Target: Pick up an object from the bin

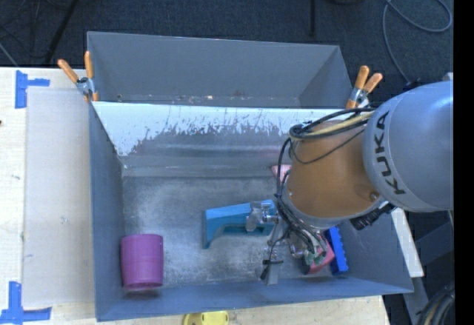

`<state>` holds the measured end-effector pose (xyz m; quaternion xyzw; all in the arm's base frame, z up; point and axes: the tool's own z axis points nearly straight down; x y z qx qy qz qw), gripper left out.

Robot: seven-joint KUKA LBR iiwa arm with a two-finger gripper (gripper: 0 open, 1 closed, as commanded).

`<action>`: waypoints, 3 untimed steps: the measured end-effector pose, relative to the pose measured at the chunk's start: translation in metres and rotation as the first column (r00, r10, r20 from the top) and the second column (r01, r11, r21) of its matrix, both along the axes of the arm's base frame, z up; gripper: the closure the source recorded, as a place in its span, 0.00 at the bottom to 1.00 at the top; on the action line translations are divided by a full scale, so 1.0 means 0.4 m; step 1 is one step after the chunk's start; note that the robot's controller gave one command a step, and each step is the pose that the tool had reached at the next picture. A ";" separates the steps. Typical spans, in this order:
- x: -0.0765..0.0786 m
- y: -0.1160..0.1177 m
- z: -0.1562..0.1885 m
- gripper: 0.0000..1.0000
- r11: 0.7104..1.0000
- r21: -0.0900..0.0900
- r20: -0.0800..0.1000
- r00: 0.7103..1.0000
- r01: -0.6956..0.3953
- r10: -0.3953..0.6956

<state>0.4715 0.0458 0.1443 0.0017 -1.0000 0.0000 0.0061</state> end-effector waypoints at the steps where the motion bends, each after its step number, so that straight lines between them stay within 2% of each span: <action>1: 0.005 0.000 0.010 0.00 1.000 0.001 0.008 1.000 0.002 -0.002; 2: 0.025 -0.046 -0.010 0.00 0.994 0.002 0.010 0.994 0.109 -0.109; 3: 0.068 -0.095 -0.108 0.00 0.972 0.001 0.014 0.972 0.236 -0.236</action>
Offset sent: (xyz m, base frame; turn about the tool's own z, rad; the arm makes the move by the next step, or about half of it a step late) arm 0.0215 -0.0521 -0.0165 0.2755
